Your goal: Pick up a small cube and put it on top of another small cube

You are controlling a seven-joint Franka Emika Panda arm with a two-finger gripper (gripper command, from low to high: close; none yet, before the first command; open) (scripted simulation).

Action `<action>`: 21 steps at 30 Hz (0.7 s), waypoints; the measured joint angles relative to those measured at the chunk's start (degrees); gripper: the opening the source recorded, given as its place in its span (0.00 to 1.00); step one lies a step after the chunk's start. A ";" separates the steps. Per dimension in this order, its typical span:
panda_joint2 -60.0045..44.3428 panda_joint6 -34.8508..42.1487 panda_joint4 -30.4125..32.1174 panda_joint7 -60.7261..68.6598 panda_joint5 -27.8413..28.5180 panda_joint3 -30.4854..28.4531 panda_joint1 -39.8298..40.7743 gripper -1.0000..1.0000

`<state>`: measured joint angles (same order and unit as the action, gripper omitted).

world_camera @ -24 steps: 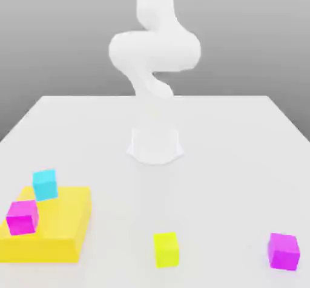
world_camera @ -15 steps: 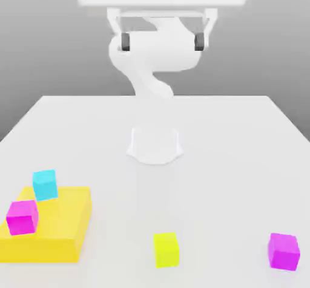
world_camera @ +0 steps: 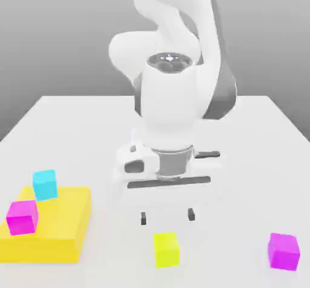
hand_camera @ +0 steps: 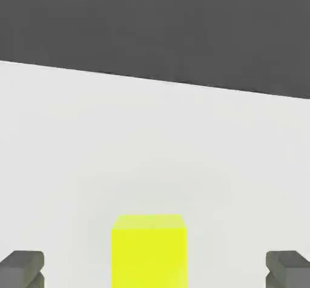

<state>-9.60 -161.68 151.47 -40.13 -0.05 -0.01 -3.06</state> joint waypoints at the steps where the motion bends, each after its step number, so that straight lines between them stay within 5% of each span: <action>1: -2.08 -1.58 -0.20 0.01 0.04 -0.01 -0.01 0.50; 4: -8.30 -6.47 -1.24 -0.15 0.33 0.22 0.27 0.50; 5: -10.18 -7.99 -1.58 -0.17 0.34 0.18 0.22 0.00; 12: -10.55 -8.29 -1.64 -0.37 0.55 0.22 0.28 0.00; 21: 2.93 5.46 -1.92 -5.20 -0.50 -3.58 3.34 0.00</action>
<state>-6.67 -156.22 149.55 -45.33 -0.55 -3.59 0.28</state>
